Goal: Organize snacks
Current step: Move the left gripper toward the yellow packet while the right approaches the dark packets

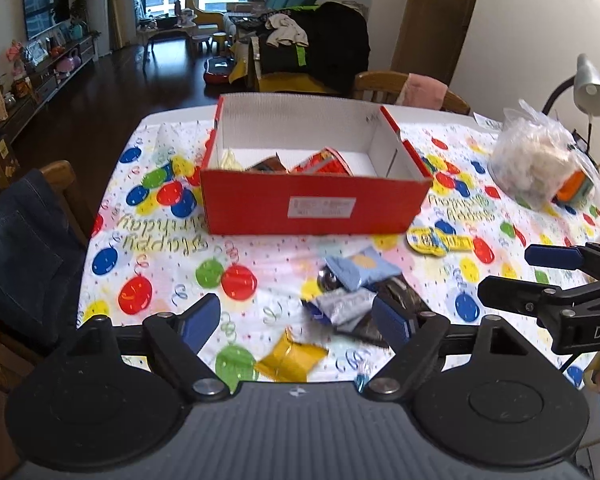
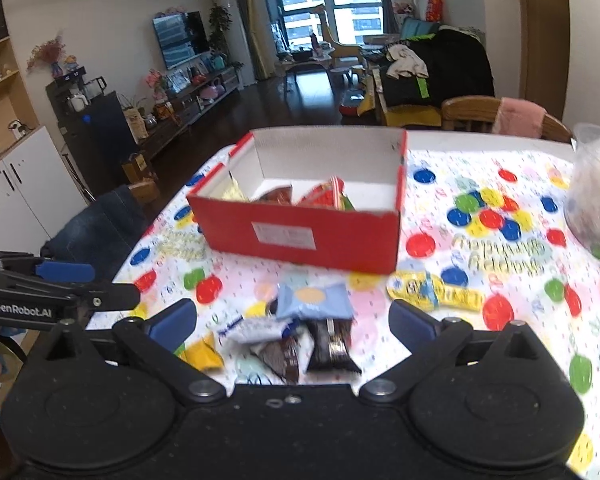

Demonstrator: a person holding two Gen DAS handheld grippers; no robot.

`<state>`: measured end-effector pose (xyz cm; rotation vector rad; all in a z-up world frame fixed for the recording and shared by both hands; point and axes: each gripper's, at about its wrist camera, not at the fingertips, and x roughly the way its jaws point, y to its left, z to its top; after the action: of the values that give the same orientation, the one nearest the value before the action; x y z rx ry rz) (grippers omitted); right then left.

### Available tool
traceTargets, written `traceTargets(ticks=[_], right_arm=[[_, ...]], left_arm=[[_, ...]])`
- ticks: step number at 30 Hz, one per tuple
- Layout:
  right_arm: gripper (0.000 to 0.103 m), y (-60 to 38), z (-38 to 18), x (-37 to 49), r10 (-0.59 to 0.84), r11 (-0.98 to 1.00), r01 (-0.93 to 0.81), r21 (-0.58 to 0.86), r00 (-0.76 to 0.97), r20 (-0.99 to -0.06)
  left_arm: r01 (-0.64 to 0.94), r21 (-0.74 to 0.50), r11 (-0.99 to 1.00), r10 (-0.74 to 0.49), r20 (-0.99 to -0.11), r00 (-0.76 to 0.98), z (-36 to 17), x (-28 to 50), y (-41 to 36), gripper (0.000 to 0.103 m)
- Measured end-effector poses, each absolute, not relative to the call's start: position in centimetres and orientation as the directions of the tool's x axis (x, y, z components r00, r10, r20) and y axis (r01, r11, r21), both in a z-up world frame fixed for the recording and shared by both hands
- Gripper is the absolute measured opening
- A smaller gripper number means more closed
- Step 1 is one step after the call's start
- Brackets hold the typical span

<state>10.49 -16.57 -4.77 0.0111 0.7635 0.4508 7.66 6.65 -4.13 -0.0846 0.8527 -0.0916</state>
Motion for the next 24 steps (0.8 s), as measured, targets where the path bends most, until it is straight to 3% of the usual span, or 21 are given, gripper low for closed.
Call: traceTargets(ticks=[12, 19, 24], right_arm=[[0.102, -18.2, -8.8, 10.4, 0.365, 0.918, -0.35, 0.186, 0.567, -0.738], [0.099, -18.7, -11.0, 12.6, 0.331, 0.929, -0.33, 0.167, 0.541, -0.773], [0.092, -18.6, -12.5, 14.9, 0.331, 0.927, -0.33, 0.177, 0.499, -0.801]], left_arm=[[0.188, -0.108, 0.976, -0.193, -0.824, 0.532, -8.5, 8.2, 6.3, 0.083], [0.206, -0.083, 0.975, -0.171, -0.871, 0.46, -11.6, 9.8, 6.1, 0.083], [0.202, -0.099, 0.974, -0.176, -0.896, 0.408, -13.1, 11.0, 6.1, 0.083]])
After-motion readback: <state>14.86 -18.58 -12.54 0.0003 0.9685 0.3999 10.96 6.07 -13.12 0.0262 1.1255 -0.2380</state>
